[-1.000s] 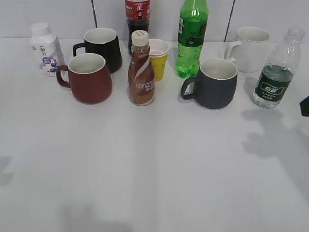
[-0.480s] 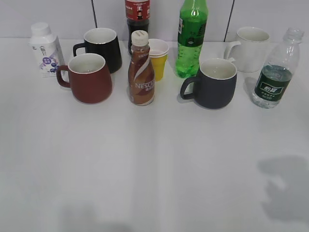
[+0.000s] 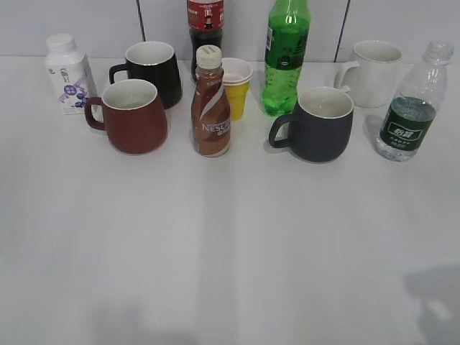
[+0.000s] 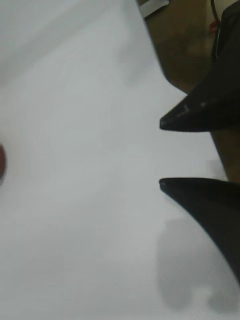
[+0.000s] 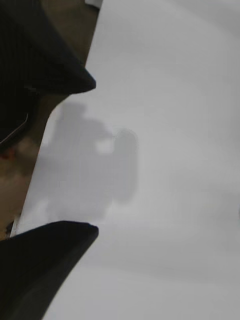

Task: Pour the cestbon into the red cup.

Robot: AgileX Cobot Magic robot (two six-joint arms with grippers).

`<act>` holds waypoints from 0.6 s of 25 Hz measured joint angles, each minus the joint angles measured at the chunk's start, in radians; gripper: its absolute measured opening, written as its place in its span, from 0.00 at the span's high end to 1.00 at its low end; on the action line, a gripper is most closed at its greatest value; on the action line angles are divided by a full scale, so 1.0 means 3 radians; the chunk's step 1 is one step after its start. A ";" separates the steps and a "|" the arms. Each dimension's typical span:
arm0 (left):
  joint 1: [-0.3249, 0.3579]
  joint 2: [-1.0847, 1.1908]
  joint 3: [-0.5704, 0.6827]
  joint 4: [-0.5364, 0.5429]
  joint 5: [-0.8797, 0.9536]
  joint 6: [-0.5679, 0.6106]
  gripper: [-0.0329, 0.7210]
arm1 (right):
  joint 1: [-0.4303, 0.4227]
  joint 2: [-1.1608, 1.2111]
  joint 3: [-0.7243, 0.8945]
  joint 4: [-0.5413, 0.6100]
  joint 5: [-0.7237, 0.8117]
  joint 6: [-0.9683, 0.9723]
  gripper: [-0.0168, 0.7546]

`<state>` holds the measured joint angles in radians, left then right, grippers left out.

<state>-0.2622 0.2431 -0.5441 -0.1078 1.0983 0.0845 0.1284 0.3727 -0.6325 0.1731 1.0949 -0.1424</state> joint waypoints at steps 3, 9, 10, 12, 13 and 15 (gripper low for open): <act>0.0000 0.0000 0.0041 0.0000 -0.0067 0.0003 0.64 | 0.0027 -0.0051 0.0205 -0.0109 -0.0118 0.0000 0.21; 0.0000 0.0000 0.0041 0.0000 -0.0098 0.0007 0.64 | 0.0118 -0.0058 0.0386 -0.0131 -0.0189 0.0003 0.21; 0.0000 0.0000 0.0041 0.0000 -0.0098 0.0007 0.64 | 0.0118 -0.0058 0.0389 -0.0134 -0.0189 0.0006 0.21; 0.0000 0.0000 0.0041 0.0000 -0.0101 0.0007 0.64 | 0.0118 -0.0058 0.0389 -0.0138 -0.0190 0.0008 0.21; 0.0000 0.0000 0.0041 0.0000 -0.0101 0.0007 0.64 | 0.0118 -0.0058 0.0389 -0.0138 -0.0190 0.0008 0.21; 0.0000 0.0000 0.0041 0.0000 -0.0101 0.0007 0.64 | 0.0118 -0.0061 0.0393 -0.0139 -0.0190 0.0008 0.21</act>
<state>-0.2622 0.2431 -0.5318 -0.1078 1.0681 0.0865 0.1637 0.3545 -0.5144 0.1314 1.0378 -0.1399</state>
